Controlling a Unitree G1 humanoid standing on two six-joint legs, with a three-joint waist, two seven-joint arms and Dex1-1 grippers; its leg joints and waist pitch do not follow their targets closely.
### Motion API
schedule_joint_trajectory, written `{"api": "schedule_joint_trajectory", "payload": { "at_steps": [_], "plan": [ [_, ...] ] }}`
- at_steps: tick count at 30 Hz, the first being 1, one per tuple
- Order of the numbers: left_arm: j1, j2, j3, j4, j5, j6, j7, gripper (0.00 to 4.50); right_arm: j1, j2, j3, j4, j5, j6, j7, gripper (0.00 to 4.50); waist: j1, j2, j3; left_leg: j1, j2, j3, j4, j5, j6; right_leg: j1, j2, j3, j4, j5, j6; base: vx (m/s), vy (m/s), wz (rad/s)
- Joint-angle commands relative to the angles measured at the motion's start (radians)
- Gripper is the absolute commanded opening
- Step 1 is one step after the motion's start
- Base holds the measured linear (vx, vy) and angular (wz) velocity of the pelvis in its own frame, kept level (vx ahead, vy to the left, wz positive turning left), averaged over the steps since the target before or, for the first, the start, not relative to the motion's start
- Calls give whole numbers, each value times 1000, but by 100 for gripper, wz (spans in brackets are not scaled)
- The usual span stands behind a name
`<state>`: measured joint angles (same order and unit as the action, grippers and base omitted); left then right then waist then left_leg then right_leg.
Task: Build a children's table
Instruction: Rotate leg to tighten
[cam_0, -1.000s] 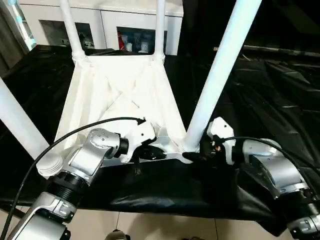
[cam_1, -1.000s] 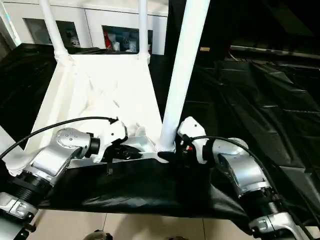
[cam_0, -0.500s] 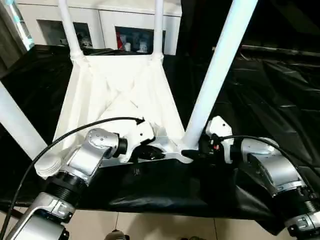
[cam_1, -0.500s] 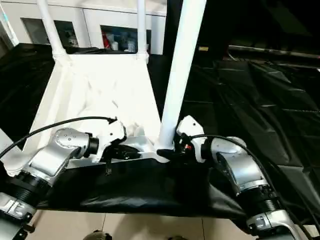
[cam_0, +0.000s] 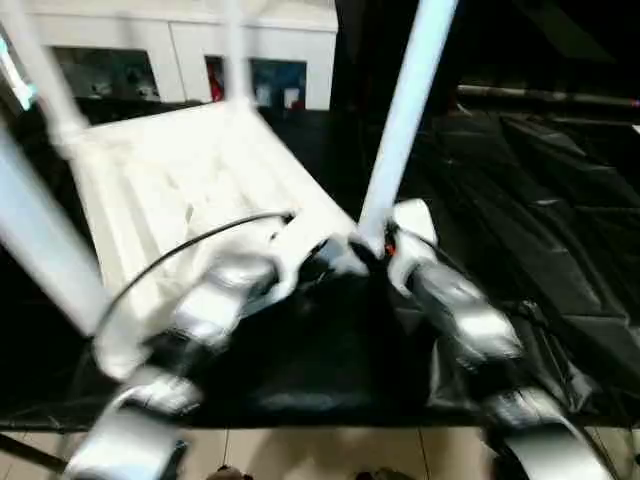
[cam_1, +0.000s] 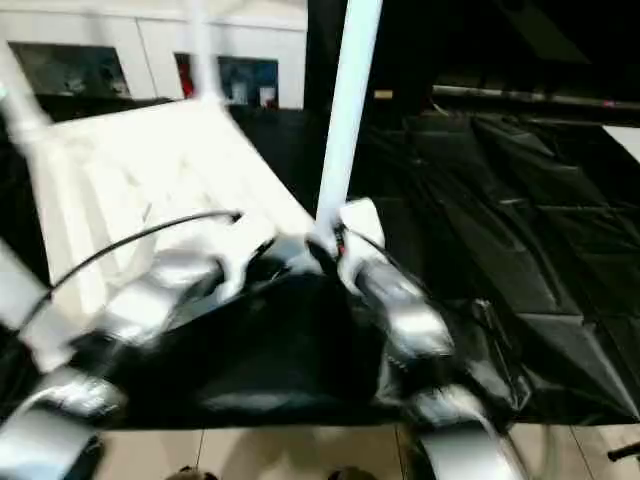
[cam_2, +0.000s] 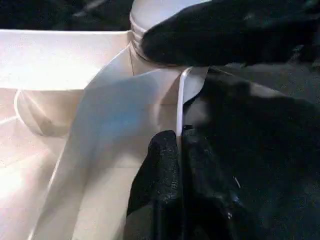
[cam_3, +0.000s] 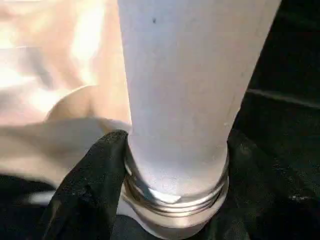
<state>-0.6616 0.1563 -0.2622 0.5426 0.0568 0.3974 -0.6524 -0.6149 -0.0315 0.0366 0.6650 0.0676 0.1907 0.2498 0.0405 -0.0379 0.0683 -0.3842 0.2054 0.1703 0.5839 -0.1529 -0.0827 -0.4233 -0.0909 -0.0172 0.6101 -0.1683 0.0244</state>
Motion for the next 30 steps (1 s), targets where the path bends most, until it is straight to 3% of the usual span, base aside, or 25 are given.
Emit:
{"api": "schedule_joint_trajectory", "payload": {
  "at_steps": [1, 2, 3, 5, 9, 13, 18, 23, 30],
  "plan": [
    [-11, -51, -14, 30, -5, -11, 42, 0, -3, 60, 49, 54, -3, 6, 13, 271, 9, -3, -64, 14, 2, 3, -79, -370, -23, 32, -24, 12, -87, -355, -147, 0, 0, 0],
    [-18, -59, -17, 35, -1, -19, 46, 0, -10, 66, 56, 59, -4, -4, 23, 271, 11, -4, -65, 11, 1, 5, -78, -346, -11, 36, -23, 13, -84, -312, -153, 0, 0, 0],
    [-21, -64, -18, 37, -1, -24, 44, 0, -11, 67, 58, 58, 0, -12, 35, 326, 14, -5, -67, 8, 1, 7, -77, -314, -1, 41, -24, 14, -81, -269, -159, 0, 0, 0],
    [-15, -55, -30, 23, -8, -40, 7, 0, -10, 53, 37, 40, 32, -13, 82, 340, 19, -7, -66, 6, 0, 10, -76, -284, 15, 45, -23, 13, -78, -231, -167, 0, 0, 0],
    [10, -16, -33, 0, -16, -77, -73, 0, -26, -1, 19, 31, 32, -38, 160, 368, 21, -9, -64, 5, 2, 9, -78, -280, 25, 48, -25, 12, -80, -254, -169, 0, 0, 0],
    [37, 39, -30, -33, -29, -82, -144, 0, -15, -101, 64, -26, 19, -53, 299, 406, 22, -9, -62, 6, 6, 10, -78, -286, 30, 45, -25, 12, -80, -266, -176, 0, 0, 0],
    [66, 127, -21, -81, -75, -114, -294, 0, 41, -263, 126, -158, 24, -31, 557, 447, 36, -11, -58, 8, 10, 12, -78, -286, 45, 44, -25, 15, -79, -263, -177, 0, 0, 0],
    [96, 197, -22, -151, -130, -133, -454, 0, 79, -351, 149, -230, 29, -27, 703, 447, 45, -15, -59, 9, 10, 14, -77, -280, 42, 41, -27, 16, -78, -277, -183, 0, 0, 0],
    [110, 247, -29, -178, -147, -144, -538, 0, 101, -380, 163, -285, 81, 26, 778, 431, 50, -11, -62, 10, 11, 17, -73, -234, 51, 41, -23, 16, -66, -176, -217, 0, 0, 0]
  ]
}}
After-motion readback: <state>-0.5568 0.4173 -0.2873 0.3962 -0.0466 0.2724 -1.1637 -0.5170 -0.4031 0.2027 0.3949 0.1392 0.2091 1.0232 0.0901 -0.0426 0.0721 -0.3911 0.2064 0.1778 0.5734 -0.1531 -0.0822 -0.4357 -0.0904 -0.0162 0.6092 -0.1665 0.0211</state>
